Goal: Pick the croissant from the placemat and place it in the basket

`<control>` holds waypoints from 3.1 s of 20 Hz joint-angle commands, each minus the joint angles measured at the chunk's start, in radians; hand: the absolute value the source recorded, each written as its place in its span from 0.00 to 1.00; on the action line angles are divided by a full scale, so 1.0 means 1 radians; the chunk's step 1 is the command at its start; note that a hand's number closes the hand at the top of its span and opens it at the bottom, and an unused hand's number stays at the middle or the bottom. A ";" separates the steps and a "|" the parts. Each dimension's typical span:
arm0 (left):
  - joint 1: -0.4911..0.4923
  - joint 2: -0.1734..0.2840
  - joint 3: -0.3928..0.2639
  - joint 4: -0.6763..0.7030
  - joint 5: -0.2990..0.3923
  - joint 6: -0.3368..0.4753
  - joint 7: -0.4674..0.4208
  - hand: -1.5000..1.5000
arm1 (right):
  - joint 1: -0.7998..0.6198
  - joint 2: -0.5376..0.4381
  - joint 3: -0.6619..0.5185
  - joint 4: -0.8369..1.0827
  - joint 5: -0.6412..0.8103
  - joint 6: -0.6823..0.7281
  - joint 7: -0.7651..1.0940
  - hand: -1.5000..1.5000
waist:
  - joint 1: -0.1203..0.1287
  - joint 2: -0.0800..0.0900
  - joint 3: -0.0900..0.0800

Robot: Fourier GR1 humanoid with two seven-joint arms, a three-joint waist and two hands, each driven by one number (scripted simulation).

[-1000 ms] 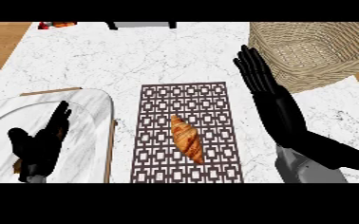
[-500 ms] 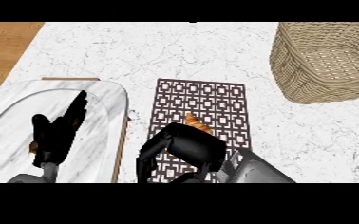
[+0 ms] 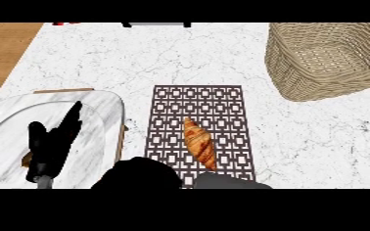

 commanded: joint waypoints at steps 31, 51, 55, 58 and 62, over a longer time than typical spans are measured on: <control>0.122 -0.057 -0.001 0.030 -0.013 -0.042 0.074 0.50 | -0.723 0.009 -0.321 0.068 -0.319 0.914 0.672 0.00 | -0.037 0.020 -0.016; 0.076 -0.066 0.046 0.040 -0.046 -0.071 0.093 0.50 | -0.391 -0.079 -0.101 -0.035 -0.045 0.805 0.556 0.00 | -0.019 0.035 -0.015; 0.129 -0.076 0.034 -0.016 -0.046 -0.081 0.094 0.50 | -0.343 -0.090 -0.061 -0.013 0.028 0.758 0.516 0.00 | 0.002 0.036 -0.014; 0.124 -0.089 0.026 -0.024 -0.065 -0.062 0.119 0.50 | -0.308 -0.122 -0.074 -0.067 0.038 0.759 0.497 0.00 | -0.010 0.031 -0.014; 0.070 -0.098 0.039 0.025 -0.073 -0.072 0.115 0.50 | -0.286 -0.116 -0.032 -0.039 0.124 0.706 0.446 0.00 | -0.014 0.036 -0.015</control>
